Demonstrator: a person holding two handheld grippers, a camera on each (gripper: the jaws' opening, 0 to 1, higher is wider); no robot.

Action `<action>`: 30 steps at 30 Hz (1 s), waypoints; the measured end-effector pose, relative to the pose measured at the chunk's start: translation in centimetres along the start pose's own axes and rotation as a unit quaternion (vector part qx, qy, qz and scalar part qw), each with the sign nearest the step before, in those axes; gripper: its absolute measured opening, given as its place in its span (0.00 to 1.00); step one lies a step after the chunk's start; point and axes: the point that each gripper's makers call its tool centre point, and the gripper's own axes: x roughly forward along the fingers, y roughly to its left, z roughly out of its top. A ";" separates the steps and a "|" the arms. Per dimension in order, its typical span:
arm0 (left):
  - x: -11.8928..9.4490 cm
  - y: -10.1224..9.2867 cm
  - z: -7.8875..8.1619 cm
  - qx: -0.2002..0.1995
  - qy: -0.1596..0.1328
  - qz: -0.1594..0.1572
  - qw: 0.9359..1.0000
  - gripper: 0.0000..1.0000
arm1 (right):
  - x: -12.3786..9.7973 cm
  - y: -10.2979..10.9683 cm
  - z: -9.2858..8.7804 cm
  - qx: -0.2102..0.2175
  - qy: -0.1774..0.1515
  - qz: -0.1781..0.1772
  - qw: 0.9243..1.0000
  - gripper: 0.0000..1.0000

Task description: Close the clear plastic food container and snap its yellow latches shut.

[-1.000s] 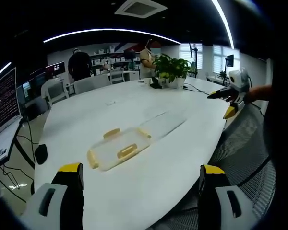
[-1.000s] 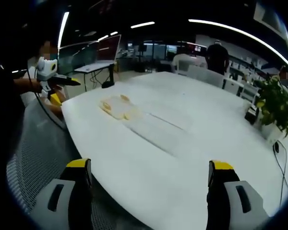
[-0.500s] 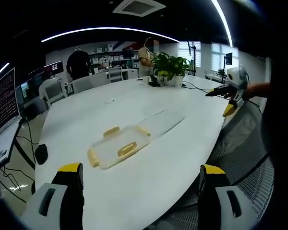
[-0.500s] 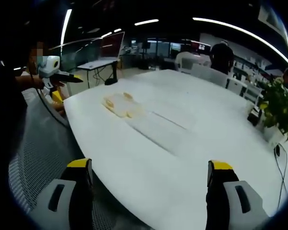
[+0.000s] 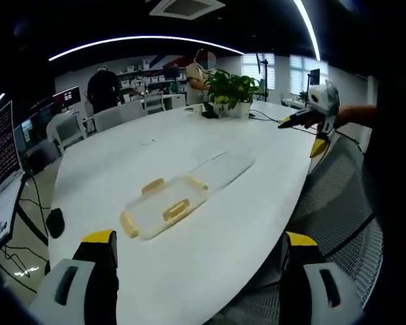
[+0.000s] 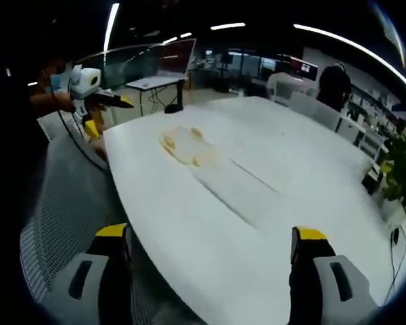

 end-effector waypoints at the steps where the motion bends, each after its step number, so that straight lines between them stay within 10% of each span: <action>1: 0.0 0.0 0.0 0.001 0.000 -0.002 1.000 0.99 | 0.1 0.1 0.2 -0.006 0.002 0.006 1.000 0.96; 30: -0.2 1.9 0.9 0.051 0.033 -0.054 0.997 0.94 | 2.6 2.0 4.3 -0.127 0.054 0.125 0.983 0.92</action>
